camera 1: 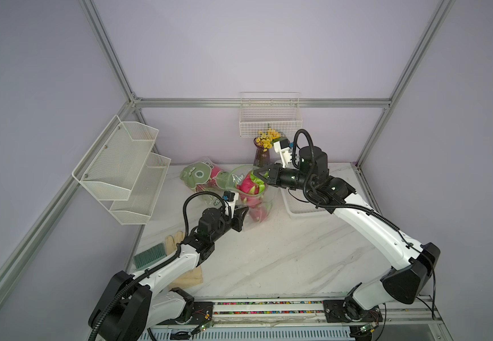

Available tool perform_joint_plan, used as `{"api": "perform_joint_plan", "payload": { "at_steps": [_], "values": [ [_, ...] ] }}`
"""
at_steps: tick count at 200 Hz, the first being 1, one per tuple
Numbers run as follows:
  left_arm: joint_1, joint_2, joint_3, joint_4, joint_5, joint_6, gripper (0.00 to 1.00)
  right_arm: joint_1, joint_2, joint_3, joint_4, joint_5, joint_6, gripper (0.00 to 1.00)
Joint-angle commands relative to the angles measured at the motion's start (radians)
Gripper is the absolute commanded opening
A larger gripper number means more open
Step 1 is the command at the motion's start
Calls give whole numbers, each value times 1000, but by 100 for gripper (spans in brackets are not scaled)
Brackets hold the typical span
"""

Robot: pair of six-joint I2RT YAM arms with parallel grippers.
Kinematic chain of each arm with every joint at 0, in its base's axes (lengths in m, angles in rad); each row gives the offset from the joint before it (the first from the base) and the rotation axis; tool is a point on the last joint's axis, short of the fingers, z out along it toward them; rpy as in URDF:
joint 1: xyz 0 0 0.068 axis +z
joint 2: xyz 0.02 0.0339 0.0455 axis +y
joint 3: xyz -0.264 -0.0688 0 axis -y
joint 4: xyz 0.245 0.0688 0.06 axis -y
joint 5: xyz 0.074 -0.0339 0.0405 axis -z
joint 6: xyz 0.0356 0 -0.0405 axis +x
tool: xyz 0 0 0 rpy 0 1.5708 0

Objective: Open the zip-top bag and take out the dragon fruit
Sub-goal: Pick up the dragon fruit from the zipper food storage bag.

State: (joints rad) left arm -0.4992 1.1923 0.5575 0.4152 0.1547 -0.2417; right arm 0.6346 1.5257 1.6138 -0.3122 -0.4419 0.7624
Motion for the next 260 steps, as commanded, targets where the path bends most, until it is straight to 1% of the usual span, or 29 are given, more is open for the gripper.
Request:
{"api": "perform_joint_plan", "payload": {
  "at_steps": [1,15,26,60,129,187,260],
  "values": [
    [-3,4,17,70,15,-10,12,-6,-17,66,88,-28,10,0],
    [-2,10,9,70,16,-13,4,-6,-22,87,89,-30,8,0],
    [-2,11,1,64,19,-15,0,-6,-22,106,93,-33,7,0],
    [-2,13,0,4,22,-13,0,-6,-22,149,116,-46,12,0],
    [-2,-8,-30,-28,49,22,0,-6,-13,166,182,-66,20,0],
    [-2,1,-68,-22,11,22,0,-5,-15,182,221,-65,32,0],
    [-2,40,-63,-26,-22,22,0,-7,-17,207,245,-78,33,0]
  ]
}}
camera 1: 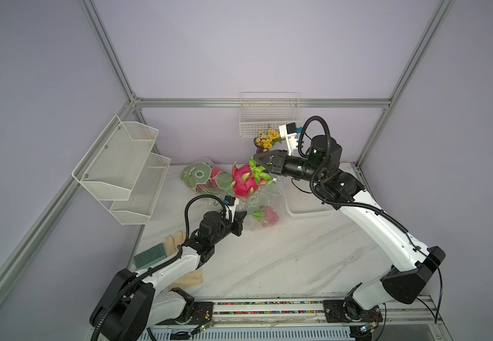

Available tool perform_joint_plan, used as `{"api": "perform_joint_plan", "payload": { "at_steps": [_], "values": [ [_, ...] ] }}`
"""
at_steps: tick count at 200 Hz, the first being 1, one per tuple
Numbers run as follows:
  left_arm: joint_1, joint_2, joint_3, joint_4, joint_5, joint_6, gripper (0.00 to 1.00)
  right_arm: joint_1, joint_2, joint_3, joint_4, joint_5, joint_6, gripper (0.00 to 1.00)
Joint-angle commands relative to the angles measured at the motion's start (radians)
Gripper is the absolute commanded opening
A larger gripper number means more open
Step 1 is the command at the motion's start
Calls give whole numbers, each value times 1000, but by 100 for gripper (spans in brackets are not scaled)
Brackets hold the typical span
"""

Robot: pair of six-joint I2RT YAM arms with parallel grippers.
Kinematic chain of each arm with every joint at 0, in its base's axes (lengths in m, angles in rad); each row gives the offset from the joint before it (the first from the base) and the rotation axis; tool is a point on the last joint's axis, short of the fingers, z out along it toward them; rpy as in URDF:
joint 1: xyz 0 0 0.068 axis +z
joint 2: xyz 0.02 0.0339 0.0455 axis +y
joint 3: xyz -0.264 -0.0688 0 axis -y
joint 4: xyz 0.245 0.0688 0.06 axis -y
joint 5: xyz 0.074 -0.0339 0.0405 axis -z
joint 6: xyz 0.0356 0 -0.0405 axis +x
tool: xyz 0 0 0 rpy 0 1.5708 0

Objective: Open the zip-top bag and take out the dragon fruit
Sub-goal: Pick up the dragon fruit from the zipper food storage bag, then place the dragon fruit in the basket.

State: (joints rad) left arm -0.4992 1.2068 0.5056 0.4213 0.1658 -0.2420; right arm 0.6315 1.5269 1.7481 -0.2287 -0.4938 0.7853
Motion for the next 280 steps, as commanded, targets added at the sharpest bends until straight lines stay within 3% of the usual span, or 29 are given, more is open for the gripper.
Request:
{"api": "perform_joint_plan", "payload": {
  "at_steps": [1,86,128,203,280],
  "values": [
    [-2,27,-10,-33,-33,23,0,-4,-18,74,161,-26,9,0],
    [-2,35,-10,-27,-43,20,0,-19,-23,100,162,-23,4,0],
    [-2,21,-9,-37,-52,18,0,-89,-25,154,63,-21,-49,0],
    [-1,-55,17,-118,-65,22,0,-327,-33,160,-52,-22,-99,0],
    [-1,-128,48,-188,-87,22,0,-525,11,-34,-77,-20,-172,0]
  ]
}}
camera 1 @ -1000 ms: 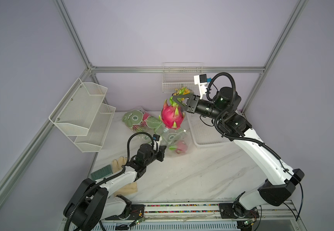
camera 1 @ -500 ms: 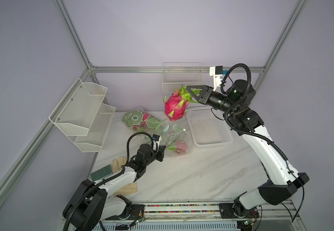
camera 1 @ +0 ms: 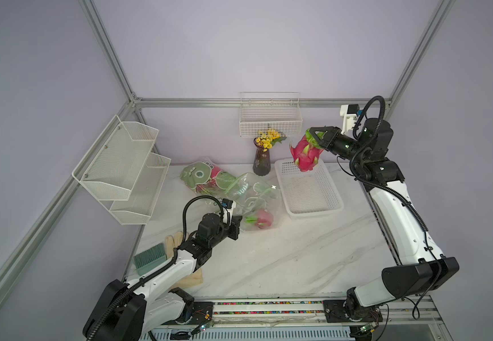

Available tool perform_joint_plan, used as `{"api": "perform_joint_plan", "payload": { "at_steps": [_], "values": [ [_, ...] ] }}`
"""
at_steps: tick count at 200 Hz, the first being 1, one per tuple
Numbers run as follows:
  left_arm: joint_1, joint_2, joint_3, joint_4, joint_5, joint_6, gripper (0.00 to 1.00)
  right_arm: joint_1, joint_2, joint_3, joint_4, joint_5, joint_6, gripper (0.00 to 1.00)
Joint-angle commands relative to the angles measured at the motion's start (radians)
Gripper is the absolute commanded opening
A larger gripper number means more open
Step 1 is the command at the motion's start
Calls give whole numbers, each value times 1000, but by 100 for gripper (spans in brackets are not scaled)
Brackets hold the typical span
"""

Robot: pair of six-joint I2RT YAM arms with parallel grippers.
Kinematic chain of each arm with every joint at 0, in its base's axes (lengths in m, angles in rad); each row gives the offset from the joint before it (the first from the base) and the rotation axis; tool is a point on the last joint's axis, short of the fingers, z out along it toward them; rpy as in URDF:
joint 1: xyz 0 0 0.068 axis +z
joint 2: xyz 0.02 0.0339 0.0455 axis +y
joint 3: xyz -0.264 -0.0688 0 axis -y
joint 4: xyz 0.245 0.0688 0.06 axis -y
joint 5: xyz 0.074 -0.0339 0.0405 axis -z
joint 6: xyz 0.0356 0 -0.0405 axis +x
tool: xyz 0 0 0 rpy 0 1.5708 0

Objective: Open the zip-top bag and take out the dragon fruit
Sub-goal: Place the dragon fruit in the basket.

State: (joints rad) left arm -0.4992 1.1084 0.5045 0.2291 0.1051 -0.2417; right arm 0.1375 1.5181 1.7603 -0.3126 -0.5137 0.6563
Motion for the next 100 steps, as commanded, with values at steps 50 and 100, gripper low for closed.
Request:
{"api": "perform_joint_plan", "payload": {
  "at_steps": [50,100],
  "values": [
    [-2,-35,56,2,-33,22,0,-48,127,-115,15,13,-102,0],
    [-2,-32,60,-2,-34,22,0,-68,237,-120,10,45,-158,0]
  ]
}}
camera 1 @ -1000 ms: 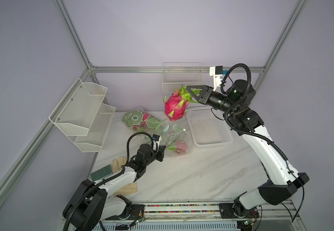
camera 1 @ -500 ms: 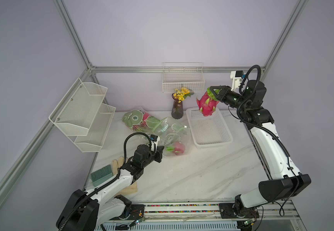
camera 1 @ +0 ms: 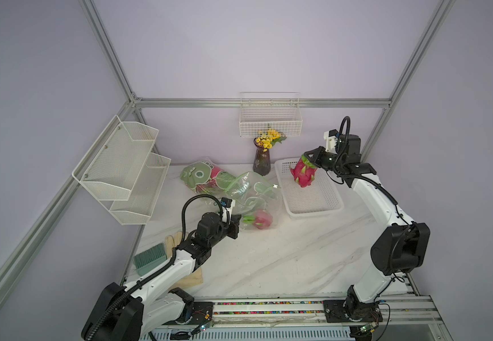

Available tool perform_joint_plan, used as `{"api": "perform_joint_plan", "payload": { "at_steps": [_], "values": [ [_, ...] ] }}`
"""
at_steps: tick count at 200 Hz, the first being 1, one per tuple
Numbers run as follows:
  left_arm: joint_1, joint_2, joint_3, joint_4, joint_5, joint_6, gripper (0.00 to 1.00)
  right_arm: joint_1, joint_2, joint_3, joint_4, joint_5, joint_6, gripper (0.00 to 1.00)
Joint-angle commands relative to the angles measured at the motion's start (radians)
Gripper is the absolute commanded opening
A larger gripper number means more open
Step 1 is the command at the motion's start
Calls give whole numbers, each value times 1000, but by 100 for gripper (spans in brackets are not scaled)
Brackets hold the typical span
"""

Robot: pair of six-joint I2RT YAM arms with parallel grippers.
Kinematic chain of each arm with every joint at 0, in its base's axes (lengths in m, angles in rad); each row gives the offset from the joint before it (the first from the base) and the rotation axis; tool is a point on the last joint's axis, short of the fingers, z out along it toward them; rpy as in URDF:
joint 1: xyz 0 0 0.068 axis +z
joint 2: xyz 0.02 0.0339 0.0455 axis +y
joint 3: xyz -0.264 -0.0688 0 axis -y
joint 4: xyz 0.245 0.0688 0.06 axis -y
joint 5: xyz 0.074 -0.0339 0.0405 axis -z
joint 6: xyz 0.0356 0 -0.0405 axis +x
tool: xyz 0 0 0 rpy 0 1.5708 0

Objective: Open the zip-top bag and take out the dragon fruit
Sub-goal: Place the dragon fruit in the basket.

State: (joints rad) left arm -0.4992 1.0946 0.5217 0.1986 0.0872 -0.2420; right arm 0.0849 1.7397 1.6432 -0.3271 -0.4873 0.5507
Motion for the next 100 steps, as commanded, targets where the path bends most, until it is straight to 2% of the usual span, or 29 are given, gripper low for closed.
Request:
{"api": "perform_joint_plan", "payload": {
  "at_steps": [1,79,100],
  "values": [
    [-2,-18,43,29,-15,23,0,-17,18,-3,25,19,-54,0],
    [-2,-8,49,31,-11,20,0,-54,191,70,14,51,-115,0],
    [-2,-6,50,28,-5,21,0,-72,237,125,-23,27,-154,0]
  ]
}}
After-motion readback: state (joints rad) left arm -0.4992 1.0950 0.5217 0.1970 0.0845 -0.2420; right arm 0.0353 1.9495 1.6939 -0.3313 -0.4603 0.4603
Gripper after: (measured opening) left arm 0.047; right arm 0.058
